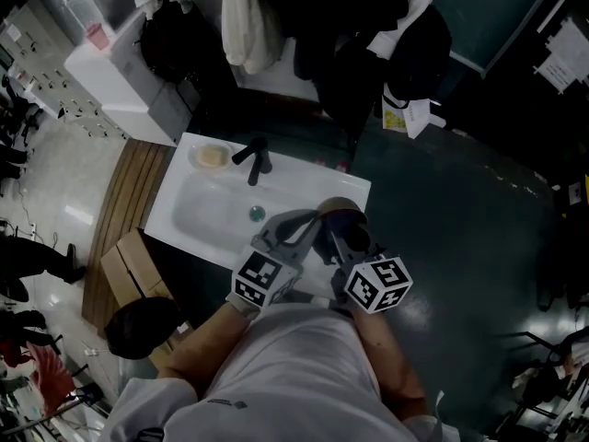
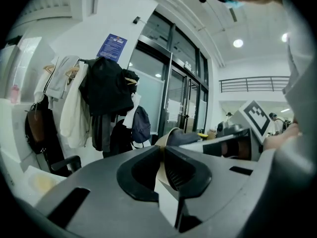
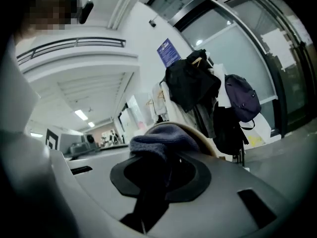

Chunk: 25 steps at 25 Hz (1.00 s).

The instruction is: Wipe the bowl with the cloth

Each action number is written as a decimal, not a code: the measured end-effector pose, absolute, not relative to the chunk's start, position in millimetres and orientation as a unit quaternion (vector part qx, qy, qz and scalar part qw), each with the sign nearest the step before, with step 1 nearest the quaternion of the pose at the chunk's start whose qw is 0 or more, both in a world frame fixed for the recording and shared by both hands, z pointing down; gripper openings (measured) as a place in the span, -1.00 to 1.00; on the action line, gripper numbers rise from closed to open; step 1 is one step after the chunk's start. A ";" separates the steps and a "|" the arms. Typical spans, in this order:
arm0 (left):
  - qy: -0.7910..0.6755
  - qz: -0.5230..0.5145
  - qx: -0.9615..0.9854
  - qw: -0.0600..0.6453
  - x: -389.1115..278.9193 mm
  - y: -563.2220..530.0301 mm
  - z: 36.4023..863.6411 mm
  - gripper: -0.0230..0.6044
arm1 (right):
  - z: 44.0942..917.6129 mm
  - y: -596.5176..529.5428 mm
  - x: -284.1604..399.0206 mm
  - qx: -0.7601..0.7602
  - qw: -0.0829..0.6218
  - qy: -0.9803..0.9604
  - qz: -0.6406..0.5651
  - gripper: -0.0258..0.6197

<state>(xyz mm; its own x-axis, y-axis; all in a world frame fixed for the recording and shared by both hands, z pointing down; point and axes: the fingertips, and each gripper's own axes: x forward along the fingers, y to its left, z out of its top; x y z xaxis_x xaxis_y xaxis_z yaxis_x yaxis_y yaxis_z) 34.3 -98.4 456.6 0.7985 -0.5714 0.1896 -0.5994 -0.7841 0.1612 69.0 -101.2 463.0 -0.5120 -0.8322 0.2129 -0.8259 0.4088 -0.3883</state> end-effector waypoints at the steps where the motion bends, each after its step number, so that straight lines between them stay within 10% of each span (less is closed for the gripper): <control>1: -0.314 0.067 0.940 0.113 33.2 -99.5 457.9 -0.81 | 458.8 -102.3 72.4 -0.496 0.024 0.837 -0.231 -0.67; 25: -0.399 0.076 0.907 0.113 -1.3 -125.0 464.7 -0.86 | 440.7 -90.8 72.2 -0.506 0.011 0.841 -0.189 -0.67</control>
<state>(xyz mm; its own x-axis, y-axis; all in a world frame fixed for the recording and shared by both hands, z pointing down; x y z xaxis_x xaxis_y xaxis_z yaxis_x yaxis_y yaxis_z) -1.3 -125.0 464.7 0.6698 -0.7069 0.2273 -0.7411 -0.6556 0.1448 72.2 -90.8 440.7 -0.4873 -0.8560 0.1725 -0.8476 0.4162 -0.3290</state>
